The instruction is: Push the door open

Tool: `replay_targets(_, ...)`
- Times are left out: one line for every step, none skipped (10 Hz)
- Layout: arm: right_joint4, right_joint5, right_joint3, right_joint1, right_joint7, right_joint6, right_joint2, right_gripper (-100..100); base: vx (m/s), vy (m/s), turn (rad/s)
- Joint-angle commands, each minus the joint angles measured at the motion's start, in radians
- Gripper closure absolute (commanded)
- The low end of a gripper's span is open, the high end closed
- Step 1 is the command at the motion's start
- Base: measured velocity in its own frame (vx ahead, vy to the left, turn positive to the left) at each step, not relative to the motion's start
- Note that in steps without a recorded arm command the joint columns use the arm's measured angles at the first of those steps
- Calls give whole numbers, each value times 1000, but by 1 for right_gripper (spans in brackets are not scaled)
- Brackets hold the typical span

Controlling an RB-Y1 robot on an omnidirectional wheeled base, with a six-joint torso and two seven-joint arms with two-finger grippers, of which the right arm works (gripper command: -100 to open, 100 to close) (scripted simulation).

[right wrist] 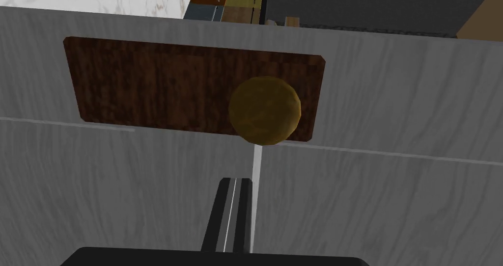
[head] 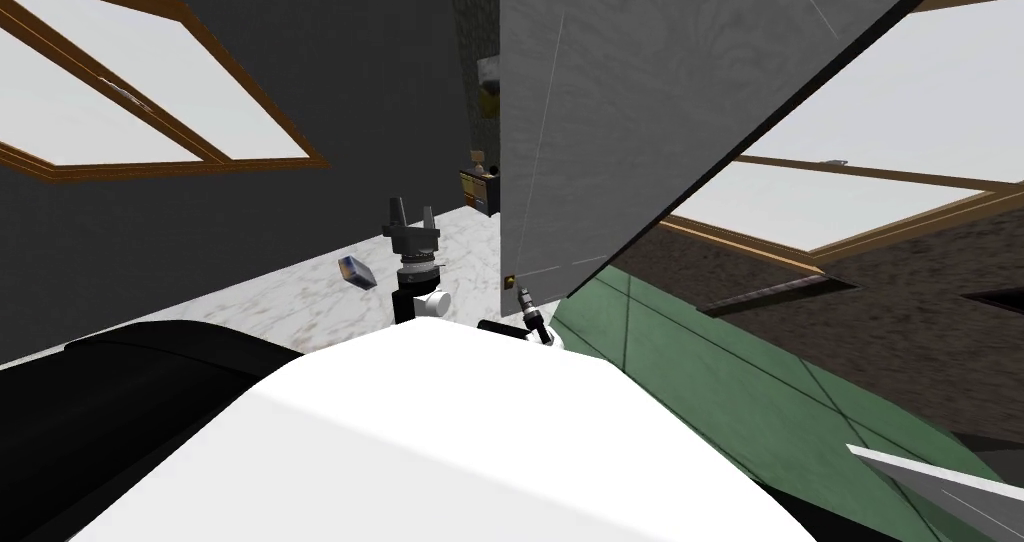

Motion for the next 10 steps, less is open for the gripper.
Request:
replay_targets(-7,-2,5,4,-4,2,0,-100,-146,-95,-10)
replay_targets(-11,-3,7,6,-5,2,2,-100,-198,-54,-37)
replay_targets(-15,-4,10,8,-7,2,5,-100,-260,-104,-47)
replay_targets(-19,-6,12,10,-9,3,9,-100,-260,-79,-19)
replay_targets(-25,-7,16,13,-12,4,17,-100,-252,-63,-39)
replay_targets(-29,-6,14,16,-9,5,11,-100,-116,-32,-6)
replay_targets(-26,-6,10,16,-7,2,8,-100,99,89,43)
replay_targets(-25,-7,9,16,-6,1,7,-100,210,97,14)
replay_targets(-22,-7,6,15,-5,-2,7,-100,171,101,30)
replay_targets(-19,-7,3,14,-3,-5,8,-100,178,139,28)
